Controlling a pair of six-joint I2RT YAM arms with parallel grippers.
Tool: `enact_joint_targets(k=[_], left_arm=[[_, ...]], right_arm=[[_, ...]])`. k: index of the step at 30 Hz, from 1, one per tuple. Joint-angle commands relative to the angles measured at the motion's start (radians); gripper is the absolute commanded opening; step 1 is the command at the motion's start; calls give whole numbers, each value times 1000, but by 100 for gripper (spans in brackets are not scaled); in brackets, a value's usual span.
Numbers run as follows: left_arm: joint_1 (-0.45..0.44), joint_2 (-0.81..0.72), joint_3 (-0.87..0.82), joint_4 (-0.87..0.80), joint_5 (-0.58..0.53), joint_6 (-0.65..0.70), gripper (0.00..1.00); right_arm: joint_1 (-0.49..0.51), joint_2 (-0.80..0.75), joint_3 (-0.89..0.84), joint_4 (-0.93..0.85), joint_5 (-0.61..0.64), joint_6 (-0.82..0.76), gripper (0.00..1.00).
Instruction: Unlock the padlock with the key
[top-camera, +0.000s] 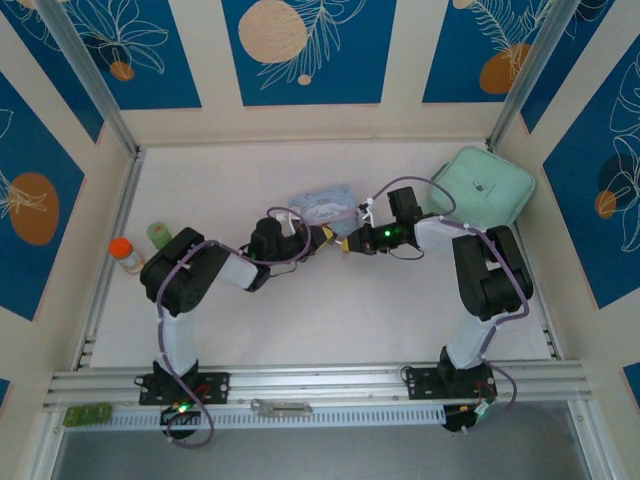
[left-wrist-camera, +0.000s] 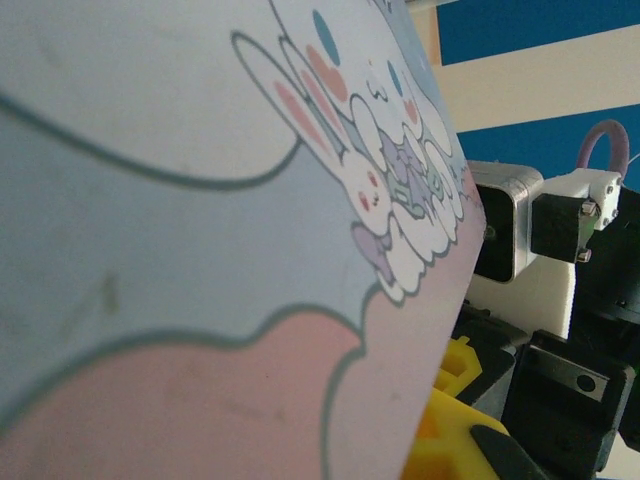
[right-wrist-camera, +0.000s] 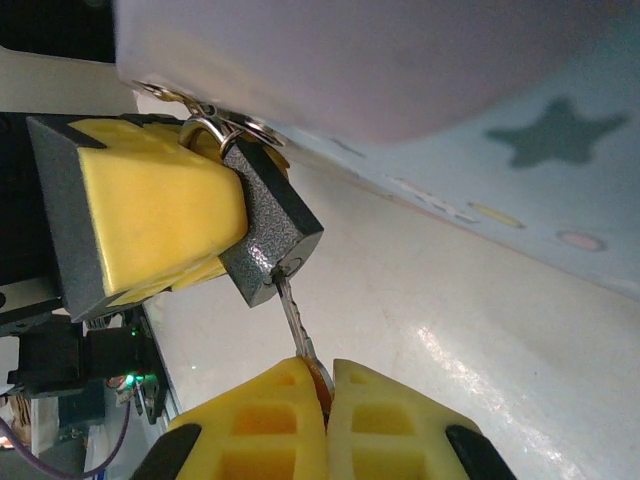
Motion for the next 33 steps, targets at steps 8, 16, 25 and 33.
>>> enact_joint_targets(k=[8,16,25,33], left_arm=[[-104,-49,17,25,326,28,0],[-97,-48,18,24,296,39,0],[-89,-81,8,-90,335,114,0],[-73,-107,25,-191,393,181,0]], right_arm=[[-34,11,137,33,-94,-91,0],[-9,11,63,119,-166,23,0],[6,6,124,-3,-115,-79,0],[-31,10,171,-33,-104,-93,0]])
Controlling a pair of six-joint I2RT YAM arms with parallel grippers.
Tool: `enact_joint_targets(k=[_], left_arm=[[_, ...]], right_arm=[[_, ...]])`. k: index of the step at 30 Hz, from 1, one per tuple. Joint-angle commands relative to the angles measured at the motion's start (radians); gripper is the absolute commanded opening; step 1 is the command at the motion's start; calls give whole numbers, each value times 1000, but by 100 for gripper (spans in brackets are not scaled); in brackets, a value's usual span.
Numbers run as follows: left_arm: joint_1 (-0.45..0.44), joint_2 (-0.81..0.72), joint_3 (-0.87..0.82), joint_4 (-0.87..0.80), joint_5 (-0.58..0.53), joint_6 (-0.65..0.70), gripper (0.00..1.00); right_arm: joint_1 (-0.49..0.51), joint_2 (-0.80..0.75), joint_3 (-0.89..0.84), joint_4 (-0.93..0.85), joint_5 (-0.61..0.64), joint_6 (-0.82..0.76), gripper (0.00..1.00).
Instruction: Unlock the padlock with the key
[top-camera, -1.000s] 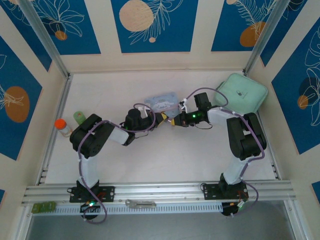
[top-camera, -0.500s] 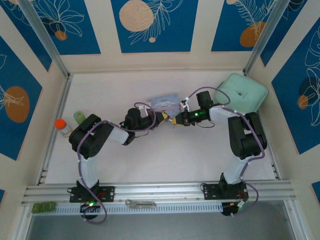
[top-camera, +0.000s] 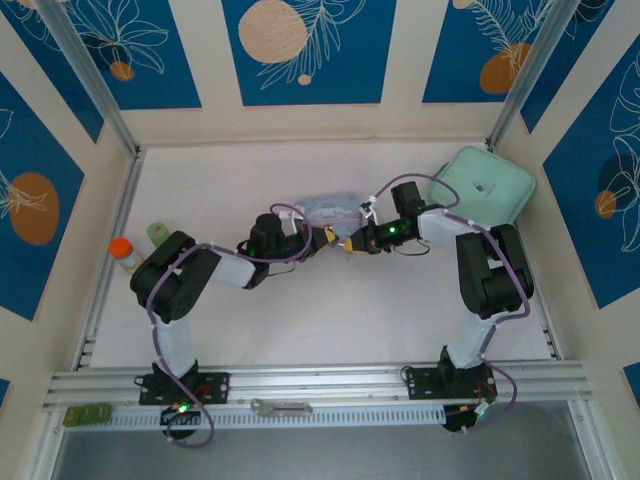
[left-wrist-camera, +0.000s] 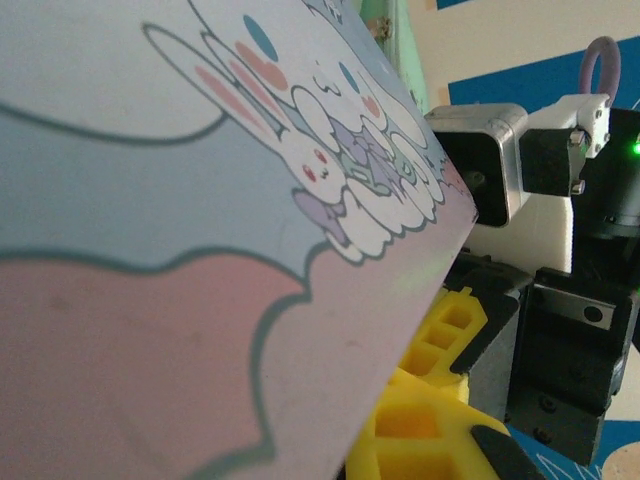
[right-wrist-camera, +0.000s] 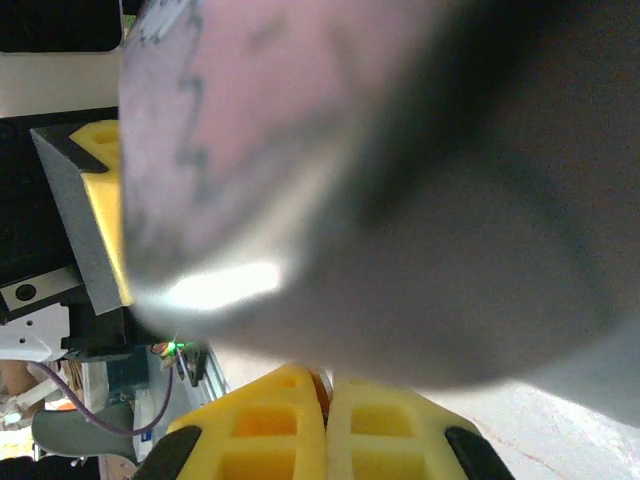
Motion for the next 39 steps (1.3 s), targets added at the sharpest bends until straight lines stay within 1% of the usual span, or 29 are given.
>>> enact_joint_targets(k=[1,3,5,9,12,15,18,21,25,28,31,35,39], left_arm=[[-73,-36,11,-49,311,75,0],[-75,-31,4,-15,308,61,0],[-76,-12,-6,57,302,22,0],[-92,44,-2,204,296,-69,0],[-104,62,8,235,291,-91,0],[-110,59,9,233,287,-88,0],[-110,52,4,233,276,-90,0],[-110,41,-10,232,235,-94,0],[-110,30,-18,237,183,-106,0],[-112,27,-15,247,167,-119,0],[-113,36,-14,296,162,-155,0],[-108,51,-17,366,155,-212,0],[-87,38,-39,360,117,-225,0]], right_arm=[[2,4,97,192,-33,4,0],[6,17,98,246,-45,66,0],[14,24,85,305,-40,137,0],[32,20,14,500,-14,308,0],[38,18,-22,605,36,392,0],[45,22,-40,688,59,452,0],[70,20,-38,703,83,457,0],[98,18,-49,718,98,471,0],[122,17,-93,773,120,515,0],[133,25,-119,821,144,548,0],[136,44,-122,866,149,577,0],[125,51,-124,871,137,582,0],[97,27,-154,872,121,584,0]])
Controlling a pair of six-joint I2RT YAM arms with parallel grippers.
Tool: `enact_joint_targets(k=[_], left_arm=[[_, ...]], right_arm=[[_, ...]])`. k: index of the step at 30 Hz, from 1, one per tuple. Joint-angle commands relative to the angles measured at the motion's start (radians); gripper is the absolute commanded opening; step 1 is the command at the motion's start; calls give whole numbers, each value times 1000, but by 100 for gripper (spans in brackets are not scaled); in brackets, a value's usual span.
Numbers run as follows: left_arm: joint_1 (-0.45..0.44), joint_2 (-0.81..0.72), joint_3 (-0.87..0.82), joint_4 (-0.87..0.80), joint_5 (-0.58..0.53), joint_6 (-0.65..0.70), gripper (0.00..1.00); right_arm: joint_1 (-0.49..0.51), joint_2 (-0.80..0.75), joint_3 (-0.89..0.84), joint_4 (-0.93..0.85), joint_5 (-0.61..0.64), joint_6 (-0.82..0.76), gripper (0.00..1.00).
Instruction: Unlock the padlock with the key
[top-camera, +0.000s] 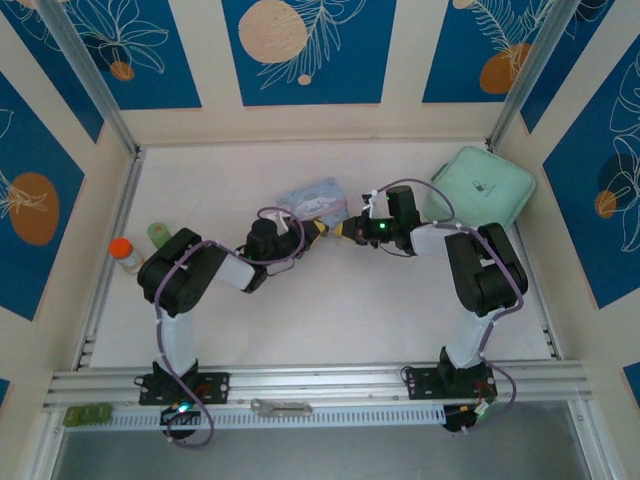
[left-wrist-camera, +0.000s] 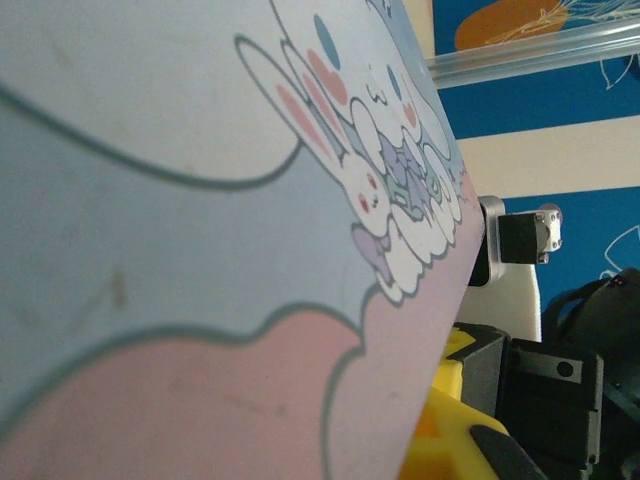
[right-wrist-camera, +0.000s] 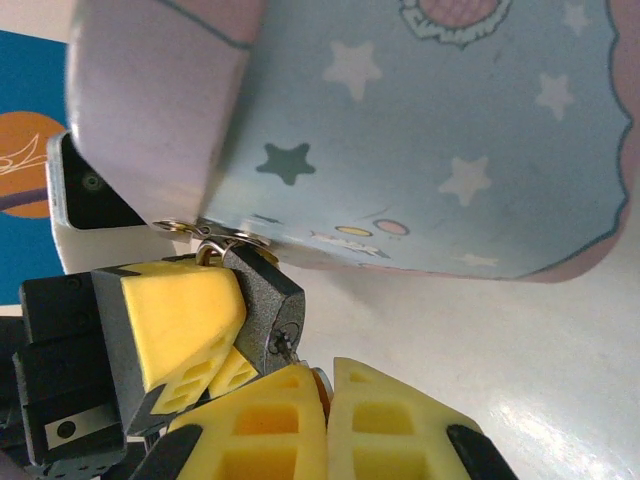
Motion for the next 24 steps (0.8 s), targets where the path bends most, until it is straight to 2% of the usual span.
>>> enact_joint_targets(k=[1,6,11,24], left_arm=[[-98,-26,-1,165,310,-44,0],[-91,-14,13,188,300,-76,0],[-91,22,19,294,300,-144,0],[-99,-6,41,269,307,-150,0]], right_arm=[[37,-8,-2,184,-15,14,0],[33,-3,-30,225,-60,32,0],[38,24,-45,275,-80,68,0],[62,66,-42,361,-78,122,0]])
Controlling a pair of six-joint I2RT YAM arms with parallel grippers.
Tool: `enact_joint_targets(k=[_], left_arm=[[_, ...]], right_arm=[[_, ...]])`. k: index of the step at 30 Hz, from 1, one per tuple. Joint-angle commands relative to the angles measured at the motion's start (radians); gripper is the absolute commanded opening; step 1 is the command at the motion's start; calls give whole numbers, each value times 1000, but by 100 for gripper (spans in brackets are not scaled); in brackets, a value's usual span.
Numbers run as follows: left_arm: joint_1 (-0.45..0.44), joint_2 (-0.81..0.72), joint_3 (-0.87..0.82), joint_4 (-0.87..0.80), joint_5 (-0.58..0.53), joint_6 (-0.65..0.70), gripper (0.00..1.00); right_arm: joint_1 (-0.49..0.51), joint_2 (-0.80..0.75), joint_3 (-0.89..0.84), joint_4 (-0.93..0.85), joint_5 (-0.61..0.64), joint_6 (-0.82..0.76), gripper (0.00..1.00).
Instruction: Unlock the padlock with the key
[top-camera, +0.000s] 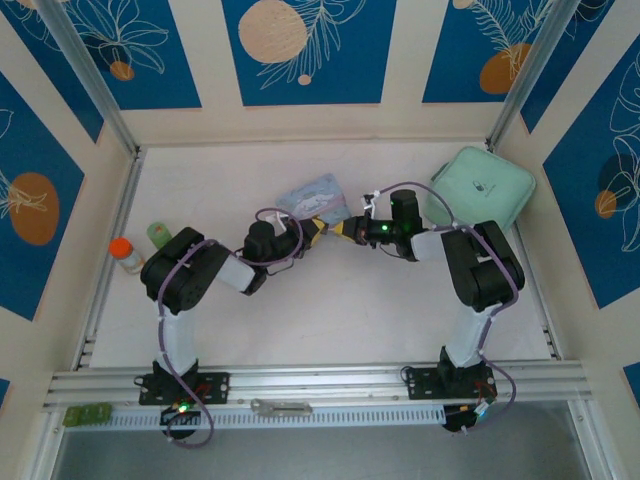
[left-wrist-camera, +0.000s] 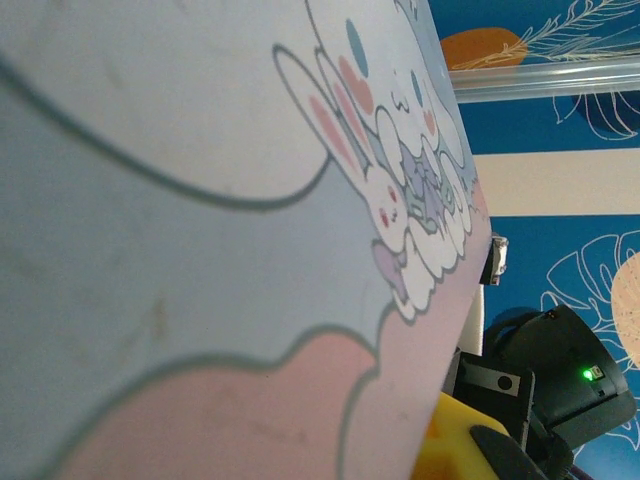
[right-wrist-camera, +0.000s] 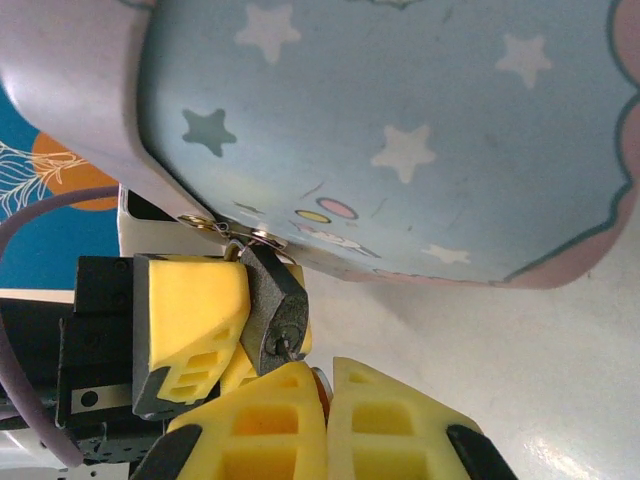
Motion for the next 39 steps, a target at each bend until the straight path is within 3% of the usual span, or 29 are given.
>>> enact_joint_targets(k=[1,17,23,28,35,39], left_arm=[[-104,-32,52,166,295,-23,0],[-127,-32,61,170,253,-13,0],[-128,-33,69,175,273,-12,0],[-113,-24,75,178,358,37,0],[-76,-30,56,191,496,134,0],[-75,-43,45,191,511,169,0]], right_arm=[[82,25,24,110,2,32,0],[172,47,67,158,26,111,0],[161,54,99,111,15,83,0],[136,24,113,5,-16,94,0],[95,9,114,-49,-159,307,0],[62,-1,80,82,-207,560,0]])
